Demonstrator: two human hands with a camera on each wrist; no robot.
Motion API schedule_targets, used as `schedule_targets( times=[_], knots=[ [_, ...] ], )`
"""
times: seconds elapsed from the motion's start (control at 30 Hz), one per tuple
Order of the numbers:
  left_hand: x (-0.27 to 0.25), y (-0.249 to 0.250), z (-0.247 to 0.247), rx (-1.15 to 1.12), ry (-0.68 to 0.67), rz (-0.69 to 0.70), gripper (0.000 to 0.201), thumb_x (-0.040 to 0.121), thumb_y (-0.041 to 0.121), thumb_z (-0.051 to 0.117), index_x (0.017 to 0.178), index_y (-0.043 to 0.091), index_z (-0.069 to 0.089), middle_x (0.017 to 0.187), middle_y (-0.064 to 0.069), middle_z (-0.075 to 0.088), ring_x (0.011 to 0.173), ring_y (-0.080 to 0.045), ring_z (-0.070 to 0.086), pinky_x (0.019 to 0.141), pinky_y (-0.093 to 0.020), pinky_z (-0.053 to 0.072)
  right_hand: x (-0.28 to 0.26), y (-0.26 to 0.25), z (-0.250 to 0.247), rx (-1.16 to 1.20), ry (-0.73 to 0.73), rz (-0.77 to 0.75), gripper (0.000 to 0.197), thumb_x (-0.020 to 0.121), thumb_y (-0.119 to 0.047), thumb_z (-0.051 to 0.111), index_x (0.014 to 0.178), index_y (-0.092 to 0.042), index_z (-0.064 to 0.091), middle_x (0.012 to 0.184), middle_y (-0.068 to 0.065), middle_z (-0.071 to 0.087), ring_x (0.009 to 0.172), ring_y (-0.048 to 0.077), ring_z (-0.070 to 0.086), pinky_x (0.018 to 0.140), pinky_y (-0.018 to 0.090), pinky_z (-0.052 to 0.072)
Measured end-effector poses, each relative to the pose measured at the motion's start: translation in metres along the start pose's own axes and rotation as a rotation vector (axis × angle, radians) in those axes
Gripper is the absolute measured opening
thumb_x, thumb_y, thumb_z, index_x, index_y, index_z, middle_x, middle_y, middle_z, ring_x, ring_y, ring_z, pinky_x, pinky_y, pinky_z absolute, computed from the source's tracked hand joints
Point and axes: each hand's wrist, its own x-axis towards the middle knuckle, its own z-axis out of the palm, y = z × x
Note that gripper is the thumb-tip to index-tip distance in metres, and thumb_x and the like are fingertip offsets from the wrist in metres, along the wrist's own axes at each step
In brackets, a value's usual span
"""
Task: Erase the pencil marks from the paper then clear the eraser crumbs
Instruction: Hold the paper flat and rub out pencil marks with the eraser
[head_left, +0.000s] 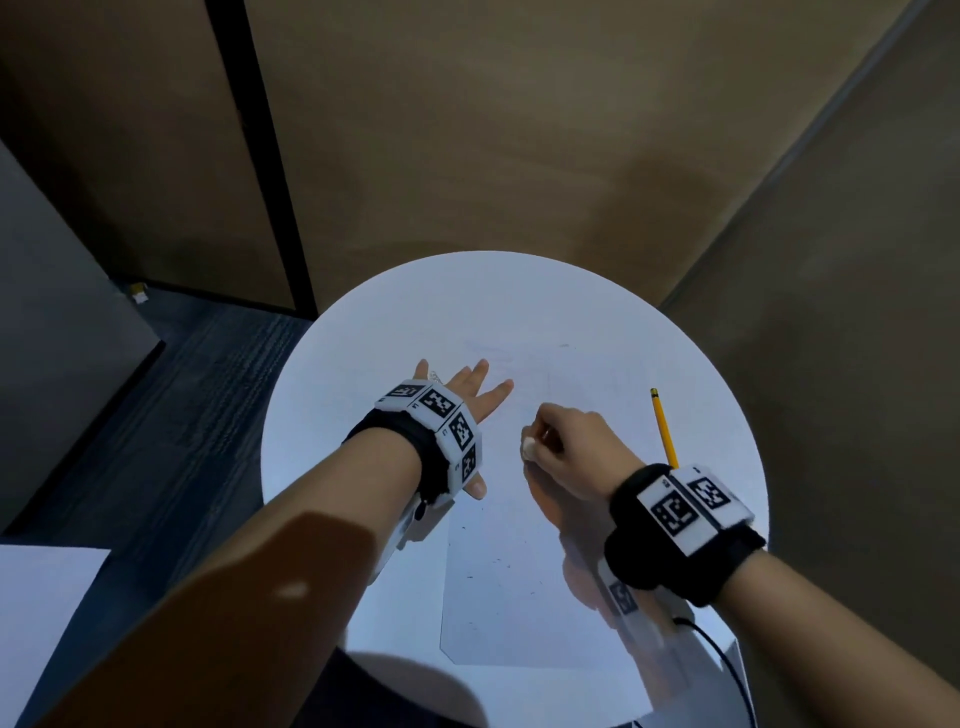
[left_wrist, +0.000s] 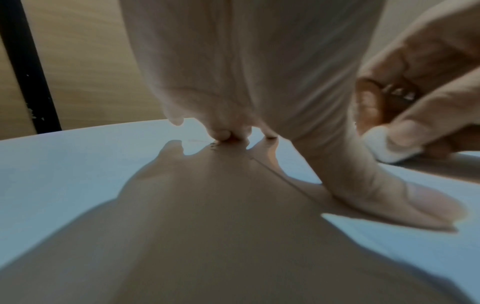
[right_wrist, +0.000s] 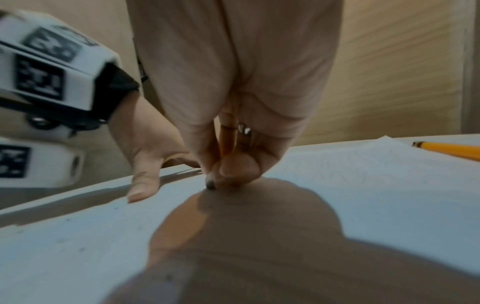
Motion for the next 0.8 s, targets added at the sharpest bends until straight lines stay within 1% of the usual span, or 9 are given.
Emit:
schedule_targets(
  times=[0.13, 0.27, 0.33, 0.47, 0.5, 0.57, 0.63, 0.67, 0.8],
  knots=[
    [0.002, -0.001, 0.003, 0.013, 0.005, -0.003, 0.128, 0.066, 0.061, 0.075, 0.147, 0.033, -0.02, 0.155, -0.006, -0.027, 0.145, -0.022, -0.016, 0.109, -0.06, -0.012, -0.005, -0.003, -0.008, -0.076, -0.178, -0.007, 0.03, 0.092, -0.019, 0.053, 0.066, -0.028, 0.039, 0.068, -0.018, 0.043, 0.061, -0.004, 0.04, 0.052, 0.008, 0.034],
    [0.004, -0.003, 0.003, 0.015, 0.002, -0.003, 0.128, 0.065, 0.063, 0.074, 0.147, 0.034, -0.021, 0.154, -0.004, -0.028, 0.145, -0.022, -0.017, 0.108, -0.06, -0.013, 0.006, -0.003, -0.006, 0.024, -0.009, 0.062, 0.012, 0.091, -0.017, 0.054, 0.079, -0.017, 0.05, 0.078, -0.008, 0.052, 0.068, 0.003, 0.045, 0.051, 0.007, 0.033],
    [0.003, -0.003, 0.004, 0.024, 0.006, -0.005, 0.128, 0.065, 0.064, 0.073, 0.146, 0.034, -0.022, 0.154, -0.004, -0.029, 0.145, -0.022, -0.018, 0.108, -0.059, -0.014, -0.002, 0.0, 0.0, 0.03, 0.011, 0.057, 0.018, 0.092, -0.017, 0.052, 0.075, -0.02, 0.046, 0.074, -0.011, 0.049, 0.064, 0.0, 0.043, 0.053, 0.005, 0.035],
    [0.002, -0.003, 0.004, 0.02, 0.005, -0.003, 0.128, 0.066, 0.063, 0.073, 0.146, 0.034, -0.021, 0.154, -0.004, -0.029, 0.144, -0.021, -0.018, 0.108, -0.059, -0.016, -0.013, -0.002, -0.006, -0.025, -0.17, 0.045, 0.03, 0.091, -0.019, 0.055, 0.066, -0.029, 0.041, 0.07, -0.017, 0.046, 0.062, -0.004, 0.042, 0.051, 0.006, 0.034],
    [0.002, -0.003, 0.003, 0.019, 0.004, -0.002, 0.127, 0.066, 0.063, 0.073, 0.146, 0.034, -0.021, 0.154, -0.004, -0.029, 0.145, -0.021, -0.018, 0.108, -0.059, -0.015, -0.01, -0.002, -0.007, -0.021, -0.162, 0.051, 0.028, 0.09, -0.019, 0.056, 0.067, -0.027, 0.043, 0.07, -0.015, 0.048, 0.062, -0.004, 0.042, 0.05, 0.006, 0.034],
    [0.002, -0.003, 0.002, 0.019, 0.003, 0.003, 0.127, 0.066, 0.063, 0.073, 0.146, 0.034, -0.021, 0.154, -0.004, -0.028, 0.145, -0.021, -0.017, 0.108, -0.059, -0.015, 0.0, -0.001, -0.007, 0.025, -0.047, 0.08, 0.018, 0.089, -0.017, 0.056, 0.073, -0.019, 0.049, 0.075, -0.009, 0.052, 0.063, -0.001, 0.043, 0.051, 0.005, 0.035],
    [0.0, -0.003, 0.002, 0.016, 0.008, 0.001, 0.126, 0.067, 0.062, 0.073, 0.147, 0.034, -0.021, 0.154, -0.004, -0.028, 0.145, -0.021, -0.017, 0.108, -0.059, -0.015, 0.002, -0.002, -0.002, 0.051, 0.053, 0.103, 0.012, 0.091, -0.016, 0.054, 0.079, -0.015, 0.049, 0.08, -0.005, 0.053, 0.067, 0.005, 0.045, 0.053, 0.004, 0.036],
    [0.0, -0.002, 0.002, 0.018, 0.011, 0.0, 0.126, 0.067, 0.062, 0.073, 0.147, 0.034, -0.021, 0.154, -0.004, -0.028, 0.145, -0.021, -0.017, 0.108, -0.059, -0.015, -0.001, -0.001, 0.0, 0.039, 0.055, 0.096, 0.013, 0.092, -0.016, 0.053, 0.079, -0.015, 0.048, 0.079, -0.006, 0.053, 0.066, 0.005, 0.044, 0.054, 0.004, 0.036],
    [0.001, -0.001, 0.003, 0.031, 0.002, -0.012, 0.128, 0.066, 0.063, 0.073, 0.146, 0.033, -0.022, 0.154, -0.004, -0.028, 0.145, -0.021, -0.018, 0.108, -0.059, -0.015, -0.014, -0.004, -0.006, -0.059, -0.161, 0.04, 0.029, 0.092, -0.018, 0.053, 0.067, -0.026, 0.04, 0.068, -0.018, 0.043, 0.061, -0.004, 0.04, 0.055, 0.002, 0.035]
  ],
)
